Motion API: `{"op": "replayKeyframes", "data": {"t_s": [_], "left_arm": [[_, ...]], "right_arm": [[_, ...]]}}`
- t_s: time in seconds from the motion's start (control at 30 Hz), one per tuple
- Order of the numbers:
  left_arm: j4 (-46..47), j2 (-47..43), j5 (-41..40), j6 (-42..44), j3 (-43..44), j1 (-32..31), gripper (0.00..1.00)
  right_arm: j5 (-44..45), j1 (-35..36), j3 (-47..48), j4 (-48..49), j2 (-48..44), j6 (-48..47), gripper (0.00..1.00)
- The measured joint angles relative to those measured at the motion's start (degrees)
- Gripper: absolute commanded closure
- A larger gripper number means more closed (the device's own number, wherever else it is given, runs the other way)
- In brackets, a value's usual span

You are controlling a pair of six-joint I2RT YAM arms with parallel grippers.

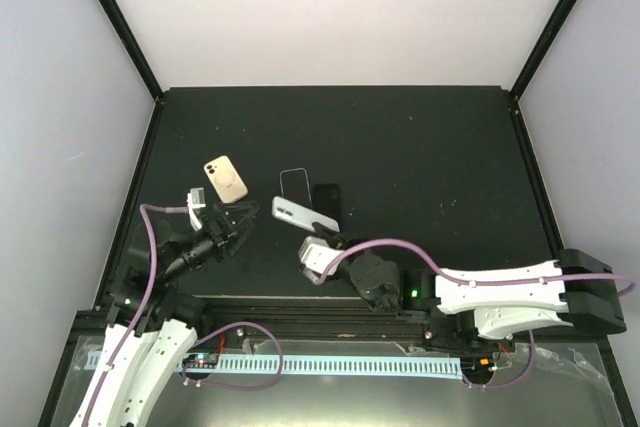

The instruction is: Put the phone into the phone case

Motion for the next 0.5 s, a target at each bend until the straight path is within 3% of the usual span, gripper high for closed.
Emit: {"op": "replayKeyframes", "data": {"t_s": [0.27, 0.5], "left_arm": [[-2.82, 3.54, -3.23, 11.80, -0.74, 0.00, 0.01], [-7.48, 9.81, -4.72, 22.86, -1.27, 0.00, 0.03]], "right_arm": [[-6.34, -12.35, 5.51, -14.43, -6.25, 23.10, 0.99], [-15.85, -19.67, 7.23, -19.30, -4.87, 42.86, 0.99]]}}
